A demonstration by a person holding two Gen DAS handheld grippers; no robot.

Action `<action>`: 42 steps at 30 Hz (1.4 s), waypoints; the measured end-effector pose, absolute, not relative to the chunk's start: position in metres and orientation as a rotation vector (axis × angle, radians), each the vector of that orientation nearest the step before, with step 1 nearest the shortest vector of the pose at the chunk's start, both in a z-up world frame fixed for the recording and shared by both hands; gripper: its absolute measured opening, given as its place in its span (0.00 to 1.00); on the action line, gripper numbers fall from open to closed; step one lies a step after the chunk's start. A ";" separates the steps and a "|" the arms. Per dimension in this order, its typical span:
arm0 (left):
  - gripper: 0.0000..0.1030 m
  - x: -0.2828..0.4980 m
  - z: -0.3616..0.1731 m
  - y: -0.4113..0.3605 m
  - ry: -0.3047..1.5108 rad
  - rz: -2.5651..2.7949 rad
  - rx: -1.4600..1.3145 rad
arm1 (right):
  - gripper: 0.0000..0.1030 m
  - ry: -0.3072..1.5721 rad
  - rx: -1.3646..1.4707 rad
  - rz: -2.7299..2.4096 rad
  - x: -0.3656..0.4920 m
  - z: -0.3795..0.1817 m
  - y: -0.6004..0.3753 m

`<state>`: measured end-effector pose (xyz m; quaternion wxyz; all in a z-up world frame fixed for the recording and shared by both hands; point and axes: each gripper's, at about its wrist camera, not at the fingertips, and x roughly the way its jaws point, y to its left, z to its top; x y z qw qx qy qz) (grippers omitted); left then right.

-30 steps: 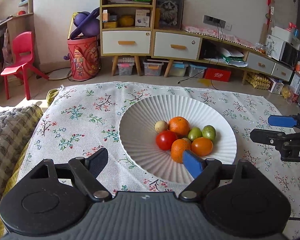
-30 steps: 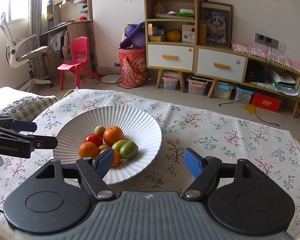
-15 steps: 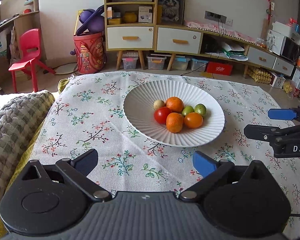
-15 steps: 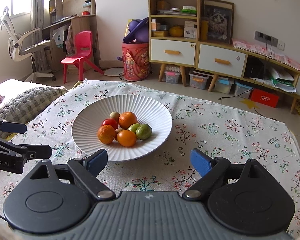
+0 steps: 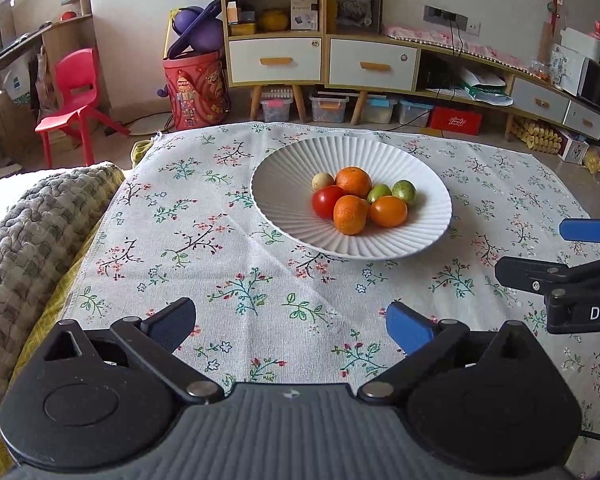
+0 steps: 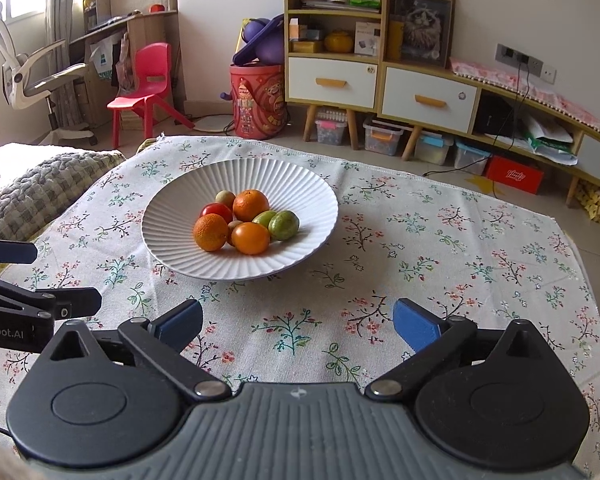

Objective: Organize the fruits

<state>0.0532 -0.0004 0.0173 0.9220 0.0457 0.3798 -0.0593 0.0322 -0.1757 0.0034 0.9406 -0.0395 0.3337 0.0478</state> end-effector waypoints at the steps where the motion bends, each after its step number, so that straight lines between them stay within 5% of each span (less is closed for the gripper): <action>1: 0.89 0.053 0.016 -0.002 0.784 -0.115 0.100 | 0.99 0.683 -0.083 0.093 0.031 0.003 -0.175; 42: 0.89 0.043 0.014 -0.008 0.839 -0.036 0.127 | 0.99 0.756 -0.114 0.056 0.027 -0.008 -0.164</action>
